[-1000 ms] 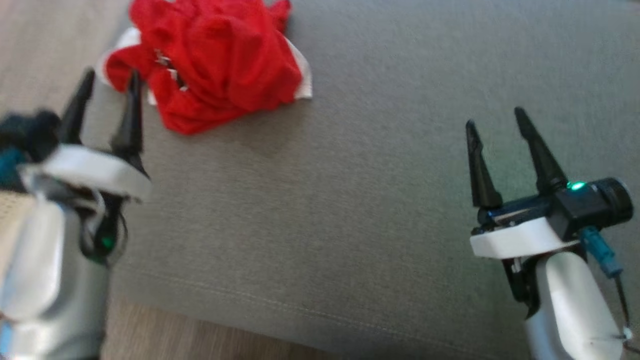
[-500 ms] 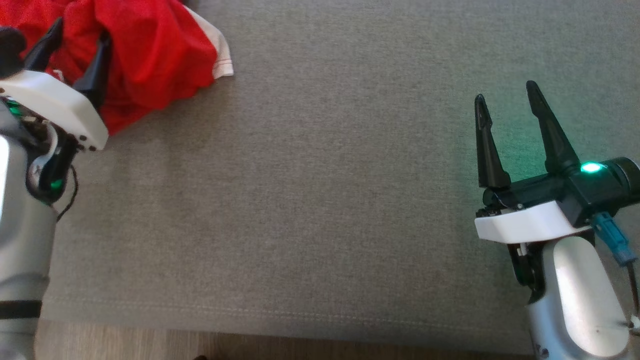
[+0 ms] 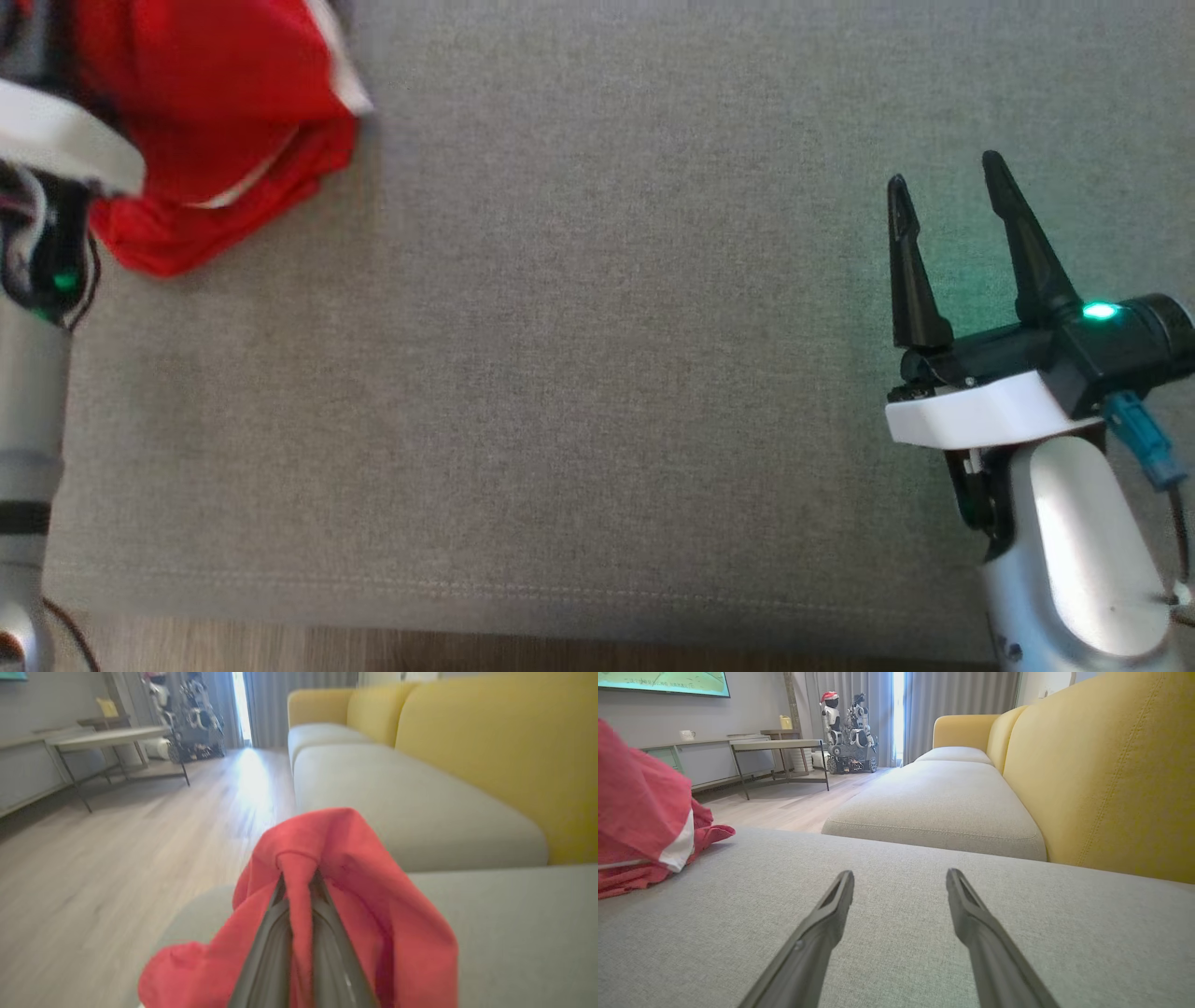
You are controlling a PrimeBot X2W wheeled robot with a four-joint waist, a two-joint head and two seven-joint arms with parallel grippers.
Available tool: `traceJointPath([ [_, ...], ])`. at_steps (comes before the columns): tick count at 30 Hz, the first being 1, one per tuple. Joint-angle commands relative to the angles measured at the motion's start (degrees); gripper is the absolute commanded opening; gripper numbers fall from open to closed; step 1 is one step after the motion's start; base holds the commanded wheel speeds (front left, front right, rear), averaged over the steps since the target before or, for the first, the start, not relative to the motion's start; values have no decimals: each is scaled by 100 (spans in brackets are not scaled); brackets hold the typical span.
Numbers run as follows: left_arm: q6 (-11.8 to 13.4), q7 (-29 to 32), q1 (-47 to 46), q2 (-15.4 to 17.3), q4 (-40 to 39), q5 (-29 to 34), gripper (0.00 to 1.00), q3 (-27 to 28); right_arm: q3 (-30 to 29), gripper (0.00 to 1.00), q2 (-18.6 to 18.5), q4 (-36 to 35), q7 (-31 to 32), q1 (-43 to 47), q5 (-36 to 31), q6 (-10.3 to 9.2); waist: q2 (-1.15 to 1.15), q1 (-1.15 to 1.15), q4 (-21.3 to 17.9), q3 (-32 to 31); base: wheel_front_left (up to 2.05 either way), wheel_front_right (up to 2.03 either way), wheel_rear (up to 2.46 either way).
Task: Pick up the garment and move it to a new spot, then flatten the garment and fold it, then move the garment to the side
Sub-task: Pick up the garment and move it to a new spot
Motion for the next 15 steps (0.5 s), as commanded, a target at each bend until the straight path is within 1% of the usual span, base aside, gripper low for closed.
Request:
traceJointPath([
  [1, 22, -222, -315, 266, -280, -15, 0, 299, 156, 100, -11, -115, -79, -67, 31, 43, 0, 0, 24, -172, 0, 0, 0],
  [5, 98, -416, -313, 162, -692, 61, 0, 432, 255, 100, -11, 35, -144, -33, 145, 43, 0, 0, 8, -473, 0, 0, 0],
  [11, 201, -449, -130, -91, -1635, 61, 0, 671, 321, 100, -11, 260, -244, 27, 346, 43, 0, 0, -99, -960, 0, 0, 0],
  [15, 189, -356, 59, -247, -2220, -30, 0, 565, 312, 100, -11, 368, -291, 59, 485, 43, 0, 0, -249, -1228, 0, 0, 0],
])
